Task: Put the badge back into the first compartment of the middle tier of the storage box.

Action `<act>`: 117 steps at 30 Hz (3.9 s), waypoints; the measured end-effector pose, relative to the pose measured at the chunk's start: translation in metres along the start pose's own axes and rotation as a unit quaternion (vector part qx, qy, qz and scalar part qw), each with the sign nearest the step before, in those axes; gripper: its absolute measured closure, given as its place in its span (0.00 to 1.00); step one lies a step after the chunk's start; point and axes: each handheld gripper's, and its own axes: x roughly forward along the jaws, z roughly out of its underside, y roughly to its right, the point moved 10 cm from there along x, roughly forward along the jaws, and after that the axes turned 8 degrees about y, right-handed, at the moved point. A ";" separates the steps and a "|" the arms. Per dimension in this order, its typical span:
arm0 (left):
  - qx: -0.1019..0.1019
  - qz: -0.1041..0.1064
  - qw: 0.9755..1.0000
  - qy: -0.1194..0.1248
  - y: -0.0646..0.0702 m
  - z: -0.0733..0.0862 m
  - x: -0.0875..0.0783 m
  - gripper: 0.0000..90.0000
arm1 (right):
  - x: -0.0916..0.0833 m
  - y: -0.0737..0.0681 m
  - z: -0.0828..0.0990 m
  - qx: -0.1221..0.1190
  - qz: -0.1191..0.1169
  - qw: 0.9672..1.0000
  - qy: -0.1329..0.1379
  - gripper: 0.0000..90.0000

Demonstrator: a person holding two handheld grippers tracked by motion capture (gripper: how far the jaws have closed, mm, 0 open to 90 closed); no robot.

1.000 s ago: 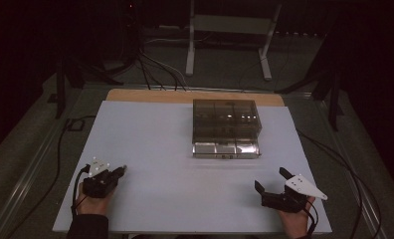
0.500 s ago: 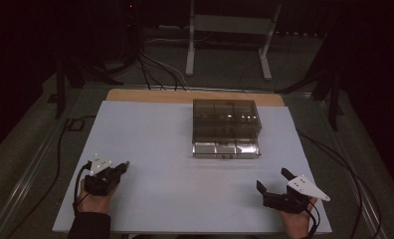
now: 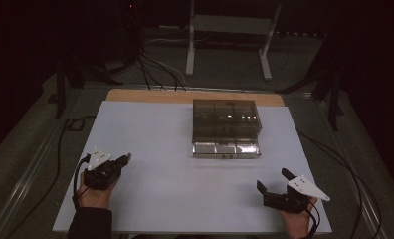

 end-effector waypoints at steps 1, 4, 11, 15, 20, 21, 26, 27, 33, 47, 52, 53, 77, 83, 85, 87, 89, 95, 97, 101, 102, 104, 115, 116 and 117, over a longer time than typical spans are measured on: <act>0.000 0.001 1.000 0.002 0.001 -0.002 0.001 0.99 | 0.000 0.000 0.000 0.001 0.000 1.000 0.000 0.00; 0.003 0.003 1.000 0.004 0.003 -0.007 0.003 0.99 | 0.001 0.000 0.000 0.002 0.000 1.000 0.000 0.00; 0.006 0.012 1.000 0.012 0.010 -0.018 0.008 0.99 | 0.001 0.001 0.001 0.000 0.000 1.000 -0.001 0.00; 0.009 0.017 1.000 0.017 0.014 -0.024 0.012 0.98 | 0.000 0.002 0.001 0.001 0.001 1.000 -0.002 0.00; 0.013 0.025 0.999 0.021 0.021 -0.031 0.019 0.98 | 0.001 0.002 0.002 0.002 0.003 1.000 -0.003 0.00; 0.014 0.026 0.999 0.021 0.022 -0.032 0.021 0.98 | 0.001 0.002 0.002 0.000 0.003 1.000 -0.004 0.00; 0.016 0.034 0.999 0.023 0.029 -0.036 0.027 0.99 | 0.001 0.003 0.002 0.001 0.005 1.000 -0.005 0.00; 0.016 0.036 0.999 0.024 0.030 -0.037 0.028 0.99 | 0.000 0.003 0.002 0.002 0.006 1.000 -0.005 0.00; 0.018 0.042 0.999 0.024 0.036 -0.042 0.035 0.99 | -0.001 0.005 0.002 0.002 0.008 1.000 -0.004 0.00; 0.018 0.058 0.998 0.033 0.049 -0.050 0.049 0.99 | 0.000 0.005 0.002 0.004 0.008 1.000 -0.004 0.00; 0.013 0.062 0.997 0.038 0.052 -0.053 0.055 0.99 | 0.000 0.005 0.002 0.004 0.008 1.000 -0.004 0.00; 0.012 0.063 0.997 0.039 0.053 -0.054 0.056 0.99 | 0.000 0.005 0.002 0.003 0.008 1.000 -0.004 0.00; 0.022 0.073 0.996 0.039 0.074 -0.061 0.078 0.98 | 0.001 0.004 0.002 0.003 0.005 1.000 -0.003 0.00; 0.024 0.073 0.996 0.037 0.076 -0.061 0.083 0.98 | 0.001 0.004 0.002 0.003 0.005 1.000 -0.002 0.00; 0.026 0.073 0.996 0.036 0.077 -0.061 0.085 0.99 | 0.001 0.004 0.002 0.004 0.005 1.000 -0.002 0.00; 0.026 0.072 0.996 0.036 0.078 -0.062 0.086 0.99 | 0.001 0.004 0.002 0.004 0.005 1.000 -0.002 0.00; 0.028 0.072 0.996 0.036 0.079 -0.062 0.088 0.98 | 0.001 0.004 0.002 0.004 0.005 1.000 -0.002 0.00; 0.029 0.074 0.996 0.036 0.083 -0.062 0.092 0.98 | 0.001 0.004 0.002 0.004 0.005 1.000 -0.002 0.00; 0.030 0.076 0.996 0.036 0.084 -0.062 0.094 0.99 | 0.002 0.004 0.002 0.004 0.005 1.000 -0.002 0.00; 0.029 0.079 0.996 0.035 0.086 -0.063 0.096 0.98 | 0.001 0.004 0.002 0.003 0.005 1.000 -0.002 0.00; 0.029 0.080 0.996 0.035 0.087 -0.062 0.097 0.98 | 0.001 0.004 0.002 0.004 0.005 1.000 -0.002 0.00; 0.030 0.080 0.996 0.034 0.088 -0.062 0.099 0.98 | 0.002 0.004 0.002 0.003 0.005 1.000 -0.002 0.00; 0.029 0.087 0.995 0.033 0.095 -0.062 0.107 0.98 | 0.002 0.004 0.002 0.003 0.005 1.000 -0.002 0.00; 0.029 0.088 0.995 0.033 0.097 -0.062 0.108 0.98 | 0.001 0.004 0.002 0.003 0.005 1.000 -0.002 0.00; 0.030 0.088 0.995 0.032 0.097 -0.062 0.108 0.98 | 0.001 0.004 0.001 0.002 0.005 1.000 -0.002 0.00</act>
